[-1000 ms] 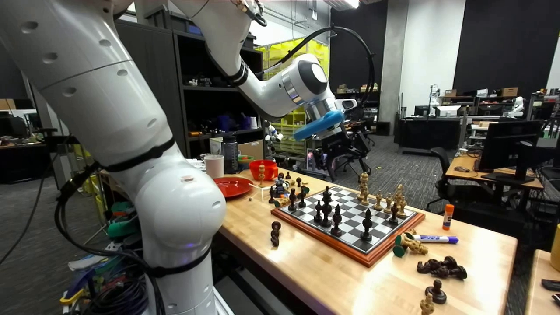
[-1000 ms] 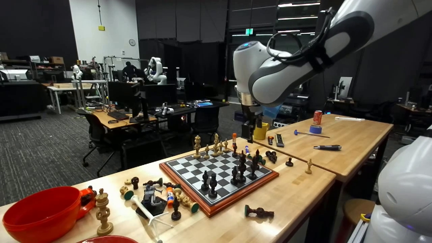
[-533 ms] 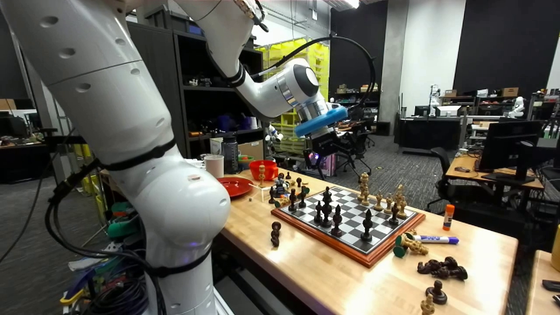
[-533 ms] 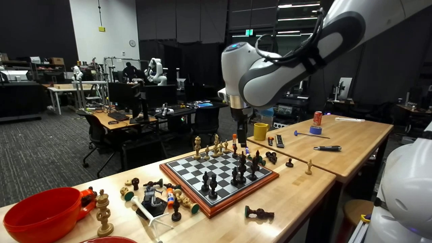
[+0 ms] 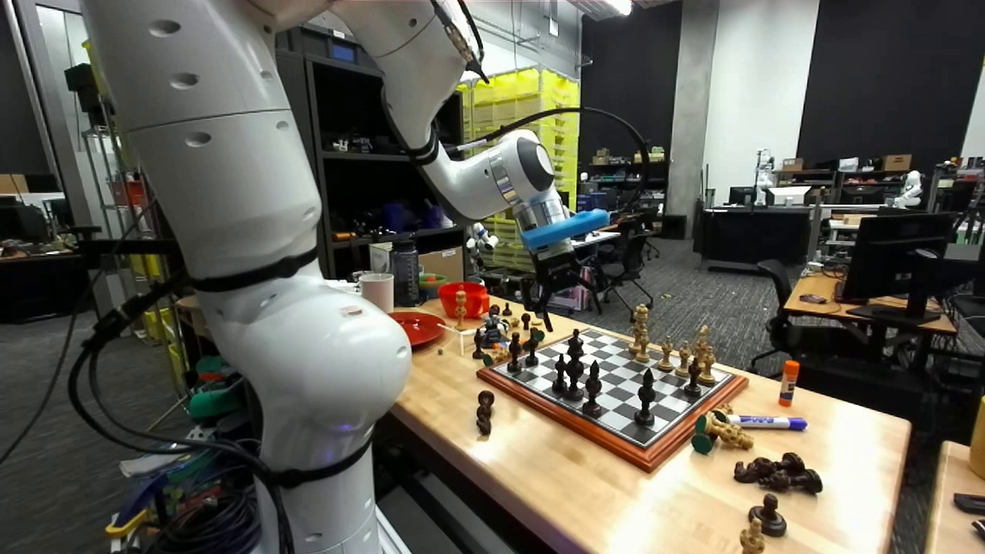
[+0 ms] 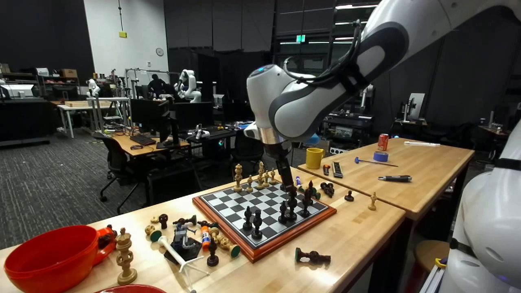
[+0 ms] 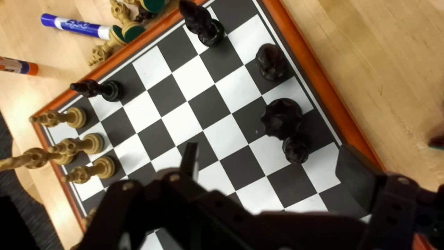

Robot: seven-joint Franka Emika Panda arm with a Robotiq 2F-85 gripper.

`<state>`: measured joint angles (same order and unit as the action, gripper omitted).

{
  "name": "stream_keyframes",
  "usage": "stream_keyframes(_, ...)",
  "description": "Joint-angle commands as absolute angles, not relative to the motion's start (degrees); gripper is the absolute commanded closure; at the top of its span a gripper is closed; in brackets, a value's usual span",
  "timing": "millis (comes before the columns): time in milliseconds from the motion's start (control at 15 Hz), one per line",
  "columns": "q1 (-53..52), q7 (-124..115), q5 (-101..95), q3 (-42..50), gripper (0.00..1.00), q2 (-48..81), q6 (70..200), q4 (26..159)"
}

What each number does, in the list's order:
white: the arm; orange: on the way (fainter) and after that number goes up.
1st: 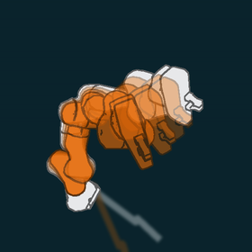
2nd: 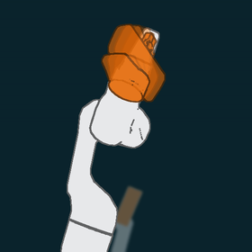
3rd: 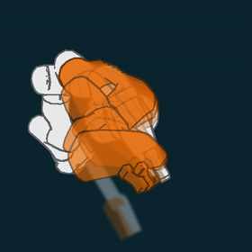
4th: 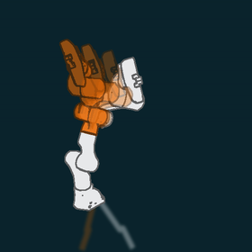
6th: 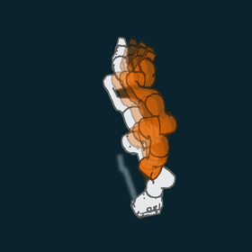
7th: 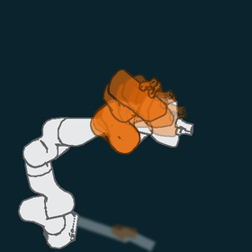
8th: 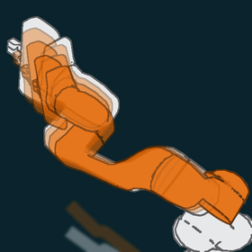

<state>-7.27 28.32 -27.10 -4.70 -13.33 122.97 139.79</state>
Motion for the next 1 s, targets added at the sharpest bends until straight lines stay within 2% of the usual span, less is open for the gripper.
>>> stream_keyframes(0,-7.95,33.27,-25.75,-4.78,0.0,-9.32,120.26,136.43)
stream_keyframes(933,-7.35,38.99,-19.87,-5.34,0.0,-1.92,112.75,132.3)
